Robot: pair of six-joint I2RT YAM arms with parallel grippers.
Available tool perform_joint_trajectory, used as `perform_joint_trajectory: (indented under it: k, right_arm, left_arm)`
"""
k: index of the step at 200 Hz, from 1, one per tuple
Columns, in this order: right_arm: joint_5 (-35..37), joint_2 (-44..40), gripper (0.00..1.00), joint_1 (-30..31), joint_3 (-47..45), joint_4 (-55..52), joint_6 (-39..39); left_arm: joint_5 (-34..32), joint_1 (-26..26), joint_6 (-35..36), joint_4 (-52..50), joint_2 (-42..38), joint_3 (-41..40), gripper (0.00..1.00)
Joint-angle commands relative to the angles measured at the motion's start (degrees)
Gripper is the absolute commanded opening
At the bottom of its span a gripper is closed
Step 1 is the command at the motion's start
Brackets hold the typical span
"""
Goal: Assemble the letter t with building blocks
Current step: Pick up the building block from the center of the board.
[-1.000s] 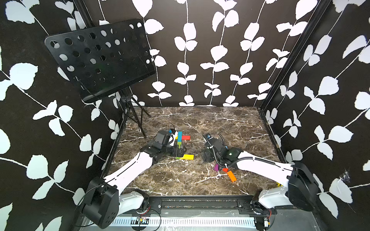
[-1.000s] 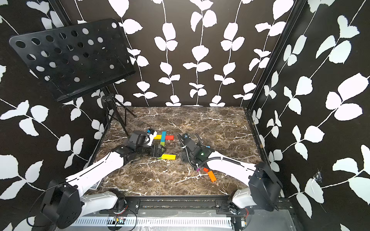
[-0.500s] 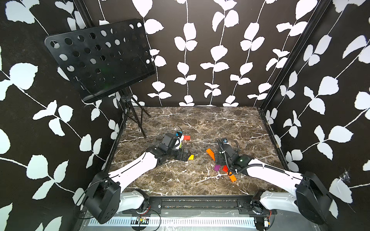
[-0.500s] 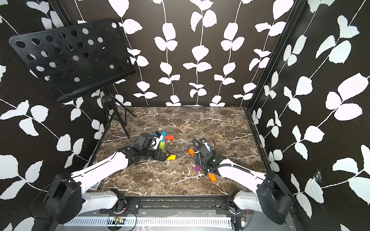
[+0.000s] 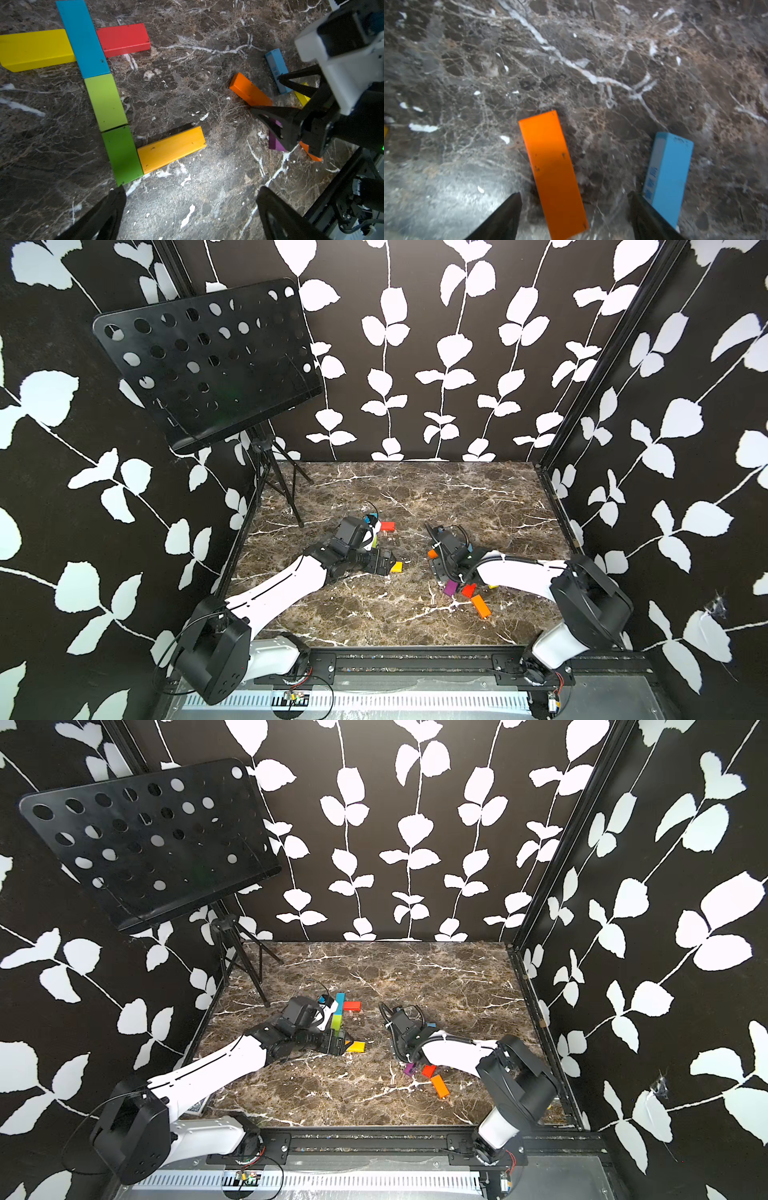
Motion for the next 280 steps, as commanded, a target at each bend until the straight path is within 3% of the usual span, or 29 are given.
perform_joint_trajectory:
  k: [1,84,108,126,188,280]
  right_arm:
    - [-1.5,2.0,0.78,-0.8,2.1,1.7,-1.3]
    - [-13.4,5.7,0.56,-6.5,1.9,4.4,-1.0]
    - [-13.7,5.9,0.50,-6.6,1.9,3.6,-0.6]
    - [-13.1,6.4,0.34,-6.6,2.0,3.0,-0.1]
    - [-9.0,9.8,0.14,-7.1,8.5,-3.4,2.8]
    - [-3.7,17.3,0.19,-10.3,26.9,-13.4,6.8]
  left_arm:
    - [-0.7,-0.4,0.4,-1.4,-0.5,1.5,0.99]
    - [-1.3,-0.3,0.7,-1.6,0.0,1.2,0.99]
    - [-1.3,-0.3,0.8,-1.5,0.4,1.2,0.99]
    - [-1.4,-0.3,0.8,-1.5,0.7,1.2,0.99]
    - [-2.3,-0.3,1.5,-1.6,0.8,1.1,0.99]
    - [-5.0,0.4,3.5,-3.0,4.3,5.4,0.99]
